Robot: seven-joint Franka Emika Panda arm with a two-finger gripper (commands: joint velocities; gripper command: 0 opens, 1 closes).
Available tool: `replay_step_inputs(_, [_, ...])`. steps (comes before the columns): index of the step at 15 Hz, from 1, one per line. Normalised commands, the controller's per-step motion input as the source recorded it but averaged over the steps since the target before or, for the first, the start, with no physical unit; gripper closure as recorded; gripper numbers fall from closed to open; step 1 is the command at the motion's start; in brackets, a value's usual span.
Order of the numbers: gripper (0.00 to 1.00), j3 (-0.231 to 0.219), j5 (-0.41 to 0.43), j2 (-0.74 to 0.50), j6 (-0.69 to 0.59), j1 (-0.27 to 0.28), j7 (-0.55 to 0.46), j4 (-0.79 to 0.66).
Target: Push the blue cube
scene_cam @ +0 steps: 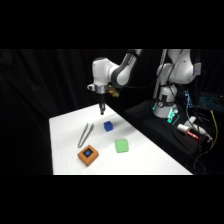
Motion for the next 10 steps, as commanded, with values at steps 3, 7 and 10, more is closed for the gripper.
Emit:
replay_step_inputs(3, [0.94, 0.035, 0.138, 0.17, 0.39, -0.014, 0.01, -0.1])
replay_step_inputs(7, [0.94, 0.059, 0.13, 0.15, 0.32, -0.003, 0.02, -0.08])
replay_step_inputs(10, [0.95, 0.093, 0.161, 0.14, 0.26, -0.022, -0.02, -0.06])
